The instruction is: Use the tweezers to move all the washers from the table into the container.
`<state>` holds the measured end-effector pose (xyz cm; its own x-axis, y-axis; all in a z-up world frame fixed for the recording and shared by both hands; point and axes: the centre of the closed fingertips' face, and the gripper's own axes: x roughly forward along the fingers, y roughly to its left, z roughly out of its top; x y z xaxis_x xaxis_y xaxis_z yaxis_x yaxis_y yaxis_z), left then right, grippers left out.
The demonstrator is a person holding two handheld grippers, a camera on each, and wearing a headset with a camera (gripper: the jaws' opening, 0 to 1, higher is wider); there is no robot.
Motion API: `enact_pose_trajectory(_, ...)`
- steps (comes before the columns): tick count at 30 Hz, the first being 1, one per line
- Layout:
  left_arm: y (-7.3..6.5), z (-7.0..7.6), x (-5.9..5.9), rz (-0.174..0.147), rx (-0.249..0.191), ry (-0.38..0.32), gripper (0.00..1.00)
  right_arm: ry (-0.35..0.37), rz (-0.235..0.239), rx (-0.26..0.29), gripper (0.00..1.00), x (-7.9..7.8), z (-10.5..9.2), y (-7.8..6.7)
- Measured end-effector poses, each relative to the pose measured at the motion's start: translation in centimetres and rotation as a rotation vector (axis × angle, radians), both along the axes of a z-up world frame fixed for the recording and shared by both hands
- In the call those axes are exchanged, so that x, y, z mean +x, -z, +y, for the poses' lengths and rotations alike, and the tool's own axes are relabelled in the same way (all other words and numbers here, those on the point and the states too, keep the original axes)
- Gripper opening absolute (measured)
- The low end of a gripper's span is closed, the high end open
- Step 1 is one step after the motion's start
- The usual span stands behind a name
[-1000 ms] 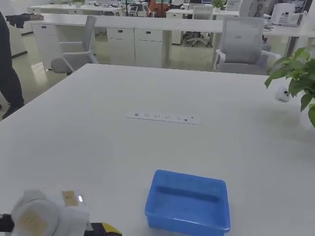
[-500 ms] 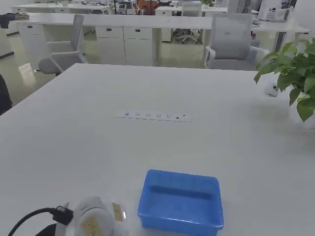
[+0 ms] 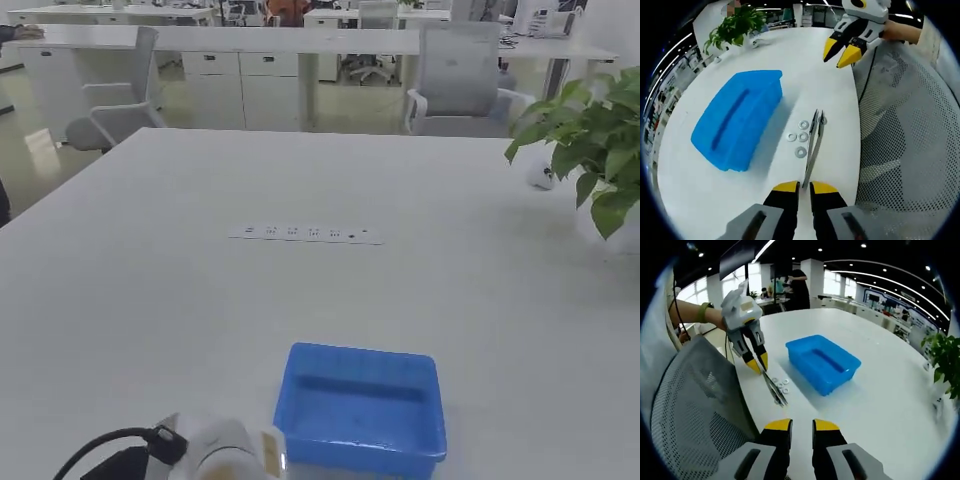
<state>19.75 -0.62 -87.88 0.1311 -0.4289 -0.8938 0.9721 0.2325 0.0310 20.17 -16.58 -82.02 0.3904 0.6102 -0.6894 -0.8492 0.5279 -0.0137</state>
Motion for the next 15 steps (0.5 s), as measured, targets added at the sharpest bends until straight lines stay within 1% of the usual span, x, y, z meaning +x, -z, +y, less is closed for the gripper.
enact_pose_trajectory(2, 0.06, 0.03, 0.10, -0.029, 0.031, 0.042, 0.04, -0.001, 0.001, -0.002, 0.13, -0.02, 0.01, 0.05)
enact_pose_trajectory(5, 0.10, 0.01, 0.24, -0.056, 0.059, 0.077, 0.00, -0.003, 0.005, -0.005, 0.14, -0.05, 0.08, 0.11)
enact_pose_trajectory(6, 0.10, -0.01, 0.22, -0.062, 0.069, 0.100, 0.00, -0.004, 0.006, -0.006, 0.14, -0.05, 0.09, 0.14)
enact_pose_trajectory(9, 0.05, -0.01, 0.25, -0.077, 0.086, 0.134, 0.00, -0.009, 0.005, -0.015, 0.14, -0.10, 0.09, 0.22)
enact_pose_trajectory(11, 0.02, 0.01, 0.13, -0.080, 0.092, 0.151, 0.00, -0.016, 0.005, -0.019, 0.14, -0.20, 0.16, 0.26)
enact_pose_trajectory(12, -0.06, 0.01, 0.11, -0.089, 0.094, 0.160, 0.00, -0.020, 0.004, -0.024, 0.14, -0.22, 0.19, 0.32)
enact_pose_trajectory(13, -0.27, 0.00, 0.01, -0.098, 0.094, 0.170, 0.00, -0.024, 0.002, -0.026, 0.14, -0.23, 0.21, 0.34)
enact_pose_trajectory(15, -0.81, -0.09, -0.14, -0.100, 0.083, 0.174, 0.00, -0.028, 0.003, -0.026, 0.14, -0.27, 0.28, 0.35)
